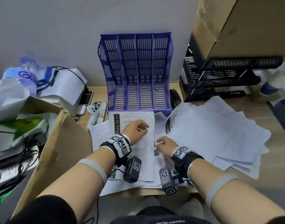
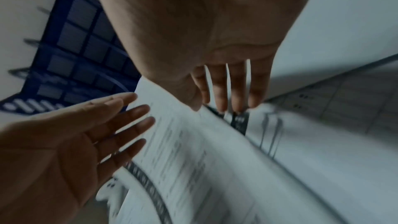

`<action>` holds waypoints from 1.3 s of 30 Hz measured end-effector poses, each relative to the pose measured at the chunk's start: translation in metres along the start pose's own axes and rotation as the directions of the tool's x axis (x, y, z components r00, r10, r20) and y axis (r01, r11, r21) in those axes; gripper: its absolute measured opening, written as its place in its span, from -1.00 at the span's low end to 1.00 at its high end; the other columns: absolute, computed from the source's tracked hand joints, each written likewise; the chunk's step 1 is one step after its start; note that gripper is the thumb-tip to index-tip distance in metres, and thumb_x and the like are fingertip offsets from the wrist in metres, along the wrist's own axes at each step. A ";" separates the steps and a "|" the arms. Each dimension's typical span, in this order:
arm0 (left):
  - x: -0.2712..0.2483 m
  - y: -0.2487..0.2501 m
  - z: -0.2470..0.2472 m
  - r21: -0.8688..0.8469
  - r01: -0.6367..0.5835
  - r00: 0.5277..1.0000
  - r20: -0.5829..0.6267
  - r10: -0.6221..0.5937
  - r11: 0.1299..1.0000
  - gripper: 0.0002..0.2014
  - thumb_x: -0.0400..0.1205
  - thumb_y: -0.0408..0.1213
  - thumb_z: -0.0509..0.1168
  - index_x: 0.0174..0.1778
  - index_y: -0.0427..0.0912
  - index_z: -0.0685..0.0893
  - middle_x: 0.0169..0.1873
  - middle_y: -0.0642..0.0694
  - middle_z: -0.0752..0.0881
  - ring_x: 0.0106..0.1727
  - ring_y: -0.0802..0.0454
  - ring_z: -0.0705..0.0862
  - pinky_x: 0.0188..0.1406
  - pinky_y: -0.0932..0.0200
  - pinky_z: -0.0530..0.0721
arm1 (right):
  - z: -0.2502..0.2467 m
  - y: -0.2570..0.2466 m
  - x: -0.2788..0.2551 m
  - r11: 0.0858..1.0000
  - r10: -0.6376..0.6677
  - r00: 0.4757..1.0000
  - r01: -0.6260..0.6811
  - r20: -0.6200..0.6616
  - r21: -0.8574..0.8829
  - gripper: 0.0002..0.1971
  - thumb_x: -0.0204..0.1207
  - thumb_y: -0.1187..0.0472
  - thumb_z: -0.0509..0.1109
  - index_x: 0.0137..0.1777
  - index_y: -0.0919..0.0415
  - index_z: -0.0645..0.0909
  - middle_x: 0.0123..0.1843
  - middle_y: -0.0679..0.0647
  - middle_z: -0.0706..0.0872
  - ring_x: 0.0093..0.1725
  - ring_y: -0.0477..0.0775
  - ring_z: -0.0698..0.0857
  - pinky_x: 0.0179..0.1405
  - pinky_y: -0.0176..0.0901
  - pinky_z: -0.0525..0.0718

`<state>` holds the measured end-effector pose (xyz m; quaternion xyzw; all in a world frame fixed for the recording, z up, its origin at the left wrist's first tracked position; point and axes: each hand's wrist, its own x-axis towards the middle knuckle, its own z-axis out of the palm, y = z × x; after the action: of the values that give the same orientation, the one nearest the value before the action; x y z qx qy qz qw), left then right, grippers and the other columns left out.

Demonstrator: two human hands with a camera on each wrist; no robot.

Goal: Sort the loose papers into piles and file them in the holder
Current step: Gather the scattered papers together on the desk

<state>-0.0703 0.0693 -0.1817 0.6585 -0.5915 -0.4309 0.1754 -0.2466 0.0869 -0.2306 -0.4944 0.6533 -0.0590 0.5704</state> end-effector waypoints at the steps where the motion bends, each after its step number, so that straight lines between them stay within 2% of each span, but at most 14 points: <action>1: 0.005 0.005 0.014 0.008 -0.020 0.999 0.048 0.019 1.000 -0.86 0.61 -0.29 0.38 0.07 -0.09 0.73 -0.03 -0.05 0.79 0.03 -0.03 0.76 0.16 0.07 0.72 | -0.013 0.012 0.001 0.999 0.035 0.992 -0.037 -0.123 -0.014 -0.78 0.53 0.31 0.34 0.17 0.16 0.56 0.10 0.22 0.69 -0.07 0.17 0.69 -0.13 -0.28 0.59; 4: 0.020 0.020 0.053 0.014 -0.007 0.980 0.201 0.004 1.000 -0.75 0.62 -0.26 0.38 0.23 -0.08 0.70 0.14 -0.08 0.74 0.14 -0.06 0.73 0.18 0.11 0.69 | -0.058 0.054 -0.016 0.966 0.232 0.830 -0.259 -0.507 0.017 -0.61 0.48 0.22 0.33 0.33 0.15 0.53 0.36 0.25 0.52 0.29 0.27 0.61 0.27 -0.07 0.58; 7: 0.034 0.030 0.090 0.159 -0.032 0.949 0.314 -0.019 0.987 -0.49 0.63 -0.17 0.38 0.52 -0.05 0.49 0.48 -0.10 0.53 0.46 -0.11 0.56 0.41 0.11 0.50 | -0.093 0.095 -0.042 0.873 0.483 0.718 -0.438 -0.501 0.214 -0.38 0.47 0.18 0.33 0.53 0.19 0.29 0.48 0.28 0.36 0.42 0.33 0.49 0.31 0.02 0.52; 9: 0.040 0.035 0.109 0.276 -0.038 0.940 0.336 -0.059 0.960 -0.39 0.64 -0.14 0.35 0.62 -0.08 0.35 0.57 -0.16 0.43 0.53 -0.16 0.48 0.45 0.11 0.45 | -0.104 0.117 -0.049 0.833 0.541 0.753 -0.417 -0.375 0.365 -0.29 0.45 0.15 0.37 0.59 0.21 0.21 0.41 0.29 0.51 0.30 0.31 0.62 0.19 0.03 0.62; 12: 0.046 0.041 0.123 0.465 -0.086 0.943 0.324 -0.078 0.881 -0.49 0.65 -0.13 0.30 0.52 -0.19 0.45 0.46 -0.28 0.52 0.45 -0.23 0.52 0.40 0.05 0.50 | -0.108 0.132 -0.052 0.789 0.503 0.819 -0.305 -0.276 0.533 -0.44 0.46 0.12 0.44 0.40 0.37 0.46 -0.10 0.29 0.69 -0.36 0.18 0.74 -0.41 -0.12 0.70; 17: 0.054 0.052 0.134 0.487 -0.099 0.943 0.323 -0.074 0.868 -0.55 0.61 -0.03 0.34 0.36 -0.18 0.64 0.42 -0.22 0.58 0.43 -0.18 0.54 0.43 0.03 0.50 | -0.118 0.127 -0.062 0.905 0.285 0.853 -0.089 -0.437 0.416 -0.68 0.39 0.12 0.39 0.11 0.24 0.65 0.03 0.21 0.80 -0.04 0.23 0.77 -0.15 -0.01 0.77; 21: 0.050 0.097 0.134 -0.021 0.040 0.932 0.361 -0.030 0.999 -0.25 0.49 0.26 0.41 0.55 -0.02 0.47 0.48 -0.04 0.55 0.45 -0.07 0.55 0.45 -0.04 0.53 | -0.154 0.080 -0.085 0.929 -0.006 0.795 0.229 -0.606 0.292 -0.75 0.59 0.33 0.25 0.19 0.15 0.67 -0.04 -0.03 0.77 -0.09 -0.03 0.71 -0.26 -0.39 0.62; 24: 0.041 0.144 0.132 -0.537 0.247 0.877 0.478 0.050 0.807 -0.11 0.39 0.28 0.48 0.58 -0.06 0.40 0.37 -0.14 0.62 0.29 -0.12 0.68 0.23 -0.20 0.72 | -0.169 0.044 -0.093 0.899 -0.324 0.771 0.432 -0.548 0.076 -0.63 0.55 0.38 0.31 0.24 -0.01 0.71 -0.16 -0.24 0.71 -0.18 -0.30 0.65 -0.21 -0.59 0.54; 27: 0.037 0.174 0.129 -0.675 0.211 0.903 0.411 0.123 0.707 -0.43 0.53 0.11 0.45 0.00 -0.45 0.66 -0.18 -0.43 0.70 -0.17 -0.25 0.73 -0.23 0.04 0.75 | -0.172 0.033 -0.092 0.887 -0.457 0.794 0.441 -0.400 -0.138 -0.76 0.40 0.27 0.47 0.01 -0.05 0.65 -0.33 -0.17 0.51 -0.34 -0.21 0.51 -0.20 -0.34 0.53; 30: 0.042 0.175 0.136 -0.781 0.194 0.973 0.230 -0.016 0.594 -0.71 0.67 -0.24 0.35 0.23 -0.34 0.66 -0.06 -0.32 0.79 -0.13 -0.25 0.78 -0.30 0.03 0.76 | -0.188 0.042 -0.093 0.875 -0.477 0.810 0.473 -0.342 -0.100 -0.68 0.40 0.10 0.53 0.17 -0.09 0.69 -0.11 -0.09 0.59 -0.10 -0.11 0.61 0.06 -0.22 0.62; 32: 0.048 0.166 0.145 -0.854 0.240 0.970 0.221 -0.098 0.462 -0.74 0.70 -0.34 0.30 0.31 -0.20 0.63 0.09 -0.21 0.80 -0.03 -0.17 0.80 -0.26 0.03 0.81 | -0.208 0.058 -0.092 0.920 -0.379 0.789 0.376 -0.483 -0.109 -0.61 0.46 0.03 0.51 0.30 -0.09 0.66 0.15 -0.02 0.59 0.14 -0.06 0.61 0.20 -0.36 0.56; 34: 0.050 0.156 0.154 -0.853 0.322 0.944 0.260 -0.201 0.410 -0.82 0.71 -0.26 0.31 0.19 -0.21 0.66 -0.11 -0.17 0.84 -0.20 -0.08 0.80 -0.34 0.12 0.81 | -0.230 0.083 -0.089 0.986 -0.149 0.774 0.164 -0.615 -0.032 -0.48 0.47 -0.02 0.50 0.43 -0.02 0.53 0.35 0.09 0.50 0.31 0.05 0.57 0.28 -0.32 0.51; 37: 0.039 0.155 0.172 -0.733 0.398 0.917 0.303 -0.259 0.552 -0.71 0.75 -0.11 0.23 -0.07 -0.32 0.59 -0.65 -0.12 0.63 -0.70 0.05 0.57 -0.69 0.32 0.56 | -0.244 0.116 -0.089 0.866 0.249 0.893 -0.032 -0.375 0.499 -0.30 0.42 -0.09 0.55 0.48 0.06 0.34 0.36 0.10 0.57 0.26 0.17 0.64 0.07 -0.02 0.70; 39: 0.029 0.155 0.190 -0.699 0.464 0.886 0.369 -0.282 0.544 -0.82 0.75 -0.22 0.23 0.06 -0.29 0.57 -0.46 -0.18 0.70 -0.63 0.08 0.68 -0.63 0.30 0.66 | -0.245 0.133 -0.087 0.693 0.308 0.934 -0.091 -0.179 0.716 -0.44 0.51 0.16 0.52 0.41 0.08 0.31 0.12 0.09 0.65 0.07 0.18 0.69 -0.26 -0.01 0.78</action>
<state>-0.3168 0.0579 -0.1851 0.5799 -0.2100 -0.7362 0.2785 -0.5330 0.0970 -0.1722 -0.1541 0.7079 -0.3079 0.6167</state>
